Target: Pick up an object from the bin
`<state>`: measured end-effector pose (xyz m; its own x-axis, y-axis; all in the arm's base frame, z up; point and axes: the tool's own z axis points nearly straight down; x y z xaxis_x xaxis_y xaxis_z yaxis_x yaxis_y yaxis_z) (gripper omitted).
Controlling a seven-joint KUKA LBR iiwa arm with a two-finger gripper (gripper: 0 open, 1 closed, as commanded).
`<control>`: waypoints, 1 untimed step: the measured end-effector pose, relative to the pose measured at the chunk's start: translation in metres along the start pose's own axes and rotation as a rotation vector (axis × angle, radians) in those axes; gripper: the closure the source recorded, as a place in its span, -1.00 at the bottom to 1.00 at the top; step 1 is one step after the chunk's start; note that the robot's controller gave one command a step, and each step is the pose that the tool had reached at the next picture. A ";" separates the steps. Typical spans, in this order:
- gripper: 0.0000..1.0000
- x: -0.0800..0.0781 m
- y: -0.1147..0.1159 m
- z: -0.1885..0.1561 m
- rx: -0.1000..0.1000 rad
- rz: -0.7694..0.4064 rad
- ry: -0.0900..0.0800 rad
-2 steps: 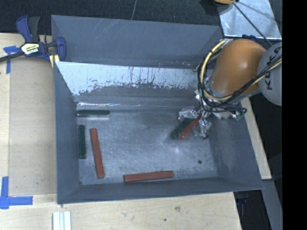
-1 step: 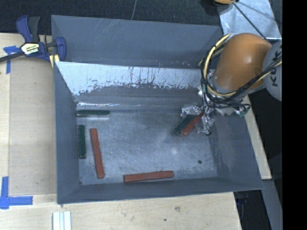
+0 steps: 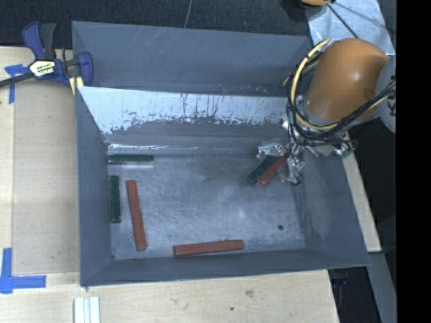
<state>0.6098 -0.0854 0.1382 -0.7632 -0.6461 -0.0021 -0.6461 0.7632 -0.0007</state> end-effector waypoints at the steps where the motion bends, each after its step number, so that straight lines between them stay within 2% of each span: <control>1: 1.00 -0.001 -0.001 -0.012 0.005 0.001 -0.004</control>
Offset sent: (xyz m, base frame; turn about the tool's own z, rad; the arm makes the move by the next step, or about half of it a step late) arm -0.0001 0.0000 0.0156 0.0000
